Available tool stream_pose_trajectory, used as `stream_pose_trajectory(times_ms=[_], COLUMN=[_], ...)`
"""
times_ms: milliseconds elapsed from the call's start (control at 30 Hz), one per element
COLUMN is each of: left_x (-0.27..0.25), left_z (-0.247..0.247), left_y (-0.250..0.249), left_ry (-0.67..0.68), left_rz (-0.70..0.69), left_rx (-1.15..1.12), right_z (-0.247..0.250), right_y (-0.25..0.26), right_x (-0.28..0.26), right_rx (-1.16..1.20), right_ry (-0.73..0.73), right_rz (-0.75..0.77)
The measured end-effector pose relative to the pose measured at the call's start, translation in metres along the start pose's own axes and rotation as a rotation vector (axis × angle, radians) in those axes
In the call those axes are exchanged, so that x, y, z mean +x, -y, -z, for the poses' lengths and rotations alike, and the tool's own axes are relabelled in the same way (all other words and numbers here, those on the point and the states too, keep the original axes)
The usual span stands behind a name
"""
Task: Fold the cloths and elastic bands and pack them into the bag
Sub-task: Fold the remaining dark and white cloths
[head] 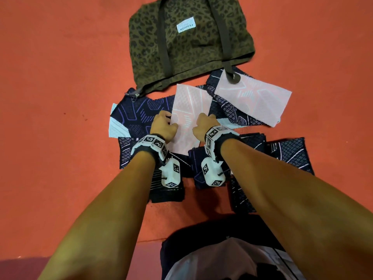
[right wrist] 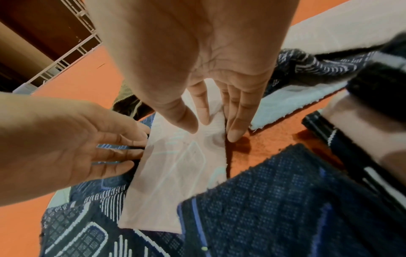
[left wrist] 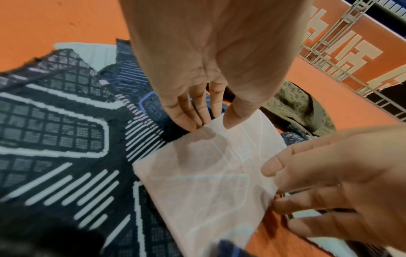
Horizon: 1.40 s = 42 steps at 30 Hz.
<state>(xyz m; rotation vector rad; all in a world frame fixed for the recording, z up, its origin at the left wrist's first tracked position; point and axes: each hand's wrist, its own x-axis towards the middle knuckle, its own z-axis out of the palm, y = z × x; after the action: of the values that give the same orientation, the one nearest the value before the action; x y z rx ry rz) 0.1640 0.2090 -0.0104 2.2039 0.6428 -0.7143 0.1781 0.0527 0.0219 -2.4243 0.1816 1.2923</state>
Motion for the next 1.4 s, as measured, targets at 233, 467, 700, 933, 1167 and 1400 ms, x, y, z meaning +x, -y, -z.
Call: stream_pose_trajectory(times_ms=[233, 467, 700, 933, 1167, 1400], left_x=[-0.008, -0.047, -0.09, -0.137, -0.166, -0.178], left_z=[-0.001, 0.011, 0.018, 0.001, -0.054, -0.051], left_y=[-0.009, -0.019, -0.023, -0.009, 0.034, 0.063], left_ry=[0.036, -0.019, -0.073, -0.055, 0.151, 0.24], left_rz=[0.017, -0.054, -0.095, -0.039, 0.085, 0.139], left_rx=[-0.008, -0.157, -0.317, -0.492, -0.431, -0.408], right_z=[-0.001, -0.002, -0.005, -0.011, -0.022, -0.073], right_y=[0.005, 0.007, 0.011, 0.007, -0.017, -0.04], right_x=[-0.006, -0.037, -0.076, -0.104, -0.103, -0.098], right_rx=[0.112, 0.169, 0.226, 0.209, -0.067, -0.058], right_ry=[-0.073, -0.187, -0.314, -0.37, -0.317, -0.167], right_rz=[0.022, 0.124, 0.236, 0.328, 0.303, 0.248])
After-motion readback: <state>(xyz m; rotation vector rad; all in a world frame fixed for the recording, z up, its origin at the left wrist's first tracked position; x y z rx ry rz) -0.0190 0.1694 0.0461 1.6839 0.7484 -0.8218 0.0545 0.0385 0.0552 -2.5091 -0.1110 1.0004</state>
